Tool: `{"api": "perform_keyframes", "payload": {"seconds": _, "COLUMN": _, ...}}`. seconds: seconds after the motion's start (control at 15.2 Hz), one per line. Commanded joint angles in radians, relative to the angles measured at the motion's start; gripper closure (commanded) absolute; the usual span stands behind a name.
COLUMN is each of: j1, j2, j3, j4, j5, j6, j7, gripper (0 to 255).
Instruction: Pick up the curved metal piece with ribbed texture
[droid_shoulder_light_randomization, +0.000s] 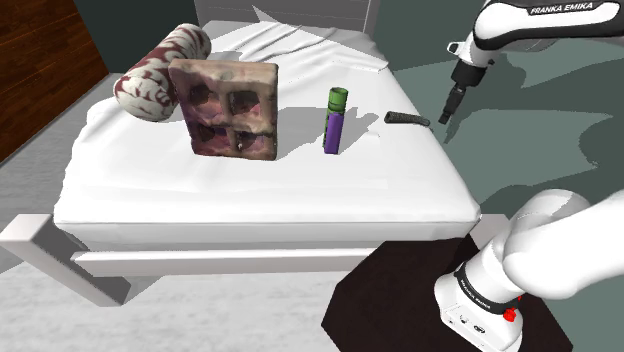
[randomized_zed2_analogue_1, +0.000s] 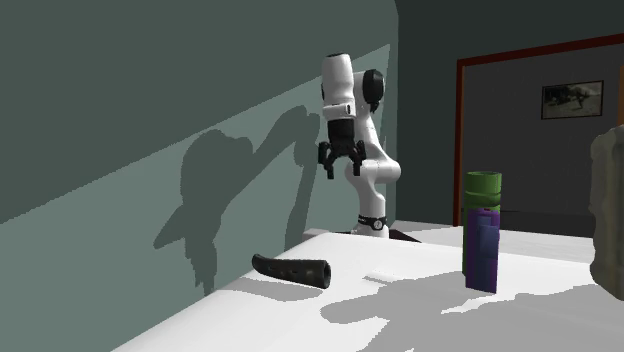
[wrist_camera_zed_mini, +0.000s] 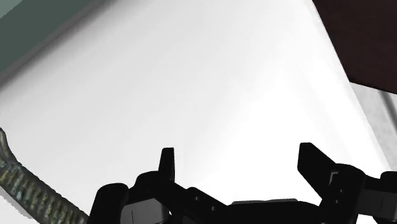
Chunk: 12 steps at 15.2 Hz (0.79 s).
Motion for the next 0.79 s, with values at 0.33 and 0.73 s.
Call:
{"api": "perform_keyframes", "payload": {"seconds": 0.33, "j1": 0.096, "j2": 0.33, "j3": -0.21, "j4": 0.168, "j5": 0.146, "j6": 0.111, "j7": -0.381, "gripper": 0}}
{"api": "perform_keyframes", "payload": {"seconds": 0.73, "j1": 0.036, "j2": 0.696, "j3": -0.252, "j4": 0.376, "j5": 0.424, "j6": 0.121, "j7": -0.756, "gripper": 0}}
